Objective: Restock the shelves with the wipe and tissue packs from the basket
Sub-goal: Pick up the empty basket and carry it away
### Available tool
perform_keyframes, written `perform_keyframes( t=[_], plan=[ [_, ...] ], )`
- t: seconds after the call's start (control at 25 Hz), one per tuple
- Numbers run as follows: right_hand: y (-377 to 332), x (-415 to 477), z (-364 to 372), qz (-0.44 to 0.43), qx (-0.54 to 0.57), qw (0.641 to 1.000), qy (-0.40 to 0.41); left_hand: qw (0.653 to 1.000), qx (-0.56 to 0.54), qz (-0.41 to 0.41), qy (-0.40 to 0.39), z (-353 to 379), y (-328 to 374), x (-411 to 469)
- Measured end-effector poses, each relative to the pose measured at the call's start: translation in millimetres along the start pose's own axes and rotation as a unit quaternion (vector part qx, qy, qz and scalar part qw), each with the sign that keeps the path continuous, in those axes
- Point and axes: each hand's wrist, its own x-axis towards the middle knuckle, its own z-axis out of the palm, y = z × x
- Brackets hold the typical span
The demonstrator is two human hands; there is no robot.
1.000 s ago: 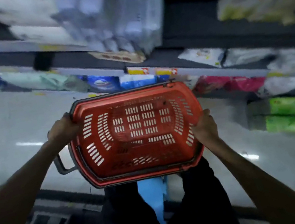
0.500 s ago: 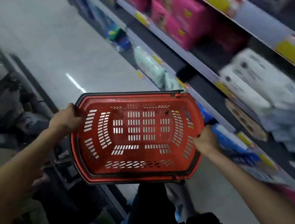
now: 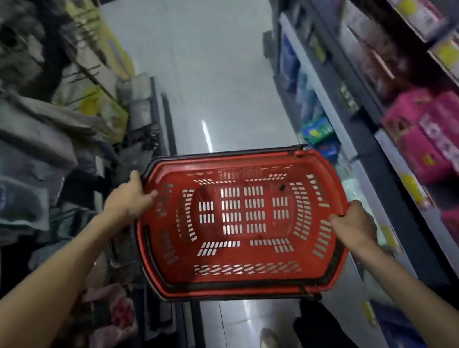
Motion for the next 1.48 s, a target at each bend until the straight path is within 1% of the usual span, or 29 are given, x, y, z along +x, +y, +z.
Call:
perform_keyframes(
  t=[0.12,0.2,0.44,0.52,0.64,0.8,0.88,1.0,1.12,1.16,1.32,1.36,1.4,1.48],
  plan=[
    [-99.9,74.5,0.7,-0.039,-0.018,0.999,-0.012,0.999,-0.026,-0.039,0.006,-42.7,2.3,62.0],
    [-164.2,114.3,-2.2,-0.057,-0.027,0.997,-0.034,0.997,-0.039,-0.060,0.008,-68.5,4.6,97.0],
    [-343.4,232.0,-1.3,-0.112,-0.072,0.991,-0.026,0.992,-0.077,-0.098,0.038,-139.5,15.1,229.8],
    [-396.2,275.3,9.4,-0.124,-0.093,0.988,-0.015,0.990,-0.088,-0.101,0.040,-152.6,16.3,290.2],
    [-472.5,346.6,34.1,-0.123,-0.104,0.987,-0.013,0.990,-0.108,-0.088,0.019,-176.4,27.0,399.2],
    [-564.1,421.4,50.5,-0.119,-0.099,0.988,-0.006,0.990,-0.118,-0.072,-0.016,-218.8,40.0,523.7],
    [-613.5,461.5,50.8,-0.111,-0.075,0.991,-0.003,0.991,-0.121,-0.054,-0.024,-248.1,51.5,592.9],
    [-677.7,520.8,54.1,-0.096,-0.057,0.994,-0.004,0.991,-0.129,-0.039,-0.022,-282.3,75.1,684.8],
    [-735.7,601.5,66.3,-0.090,-0.070,0.993,0.004,0.989,-0.139,-0.050,-0.029,-302.5,94.1,784.0],
    [-744.4,615.3,69.7,-0.089,-0.070,0.994,0.006,0.988,-0.141,-0.050,-0.028,-303.3,100.2,801.8],
    [-821.7,751.6,125.5,-0.076,-0.090,0.993,-0.014,0.985,-0.154,-0.062,-0.043,-301.1,128.8,950.9],
    [-822.0,752.4,127.5,-0.081,-0.090,0.992,-0.019,0.984,-0.164,-0.062,-0.044,-298.4,129.0,952.2],
    [-832.4,775.3,141.4,-0.076,-0.102,0.991,-0.034,0.982,-0.168,-0.062,-0.053,-293.4,130.4,982.1],
    [-850.2,829.7,174.2,-0.058,-0.109,0.992,-0.035,0.981,-0.169,-0.070,-0.063,-279.8,125.6,1050.0]
  ],
)
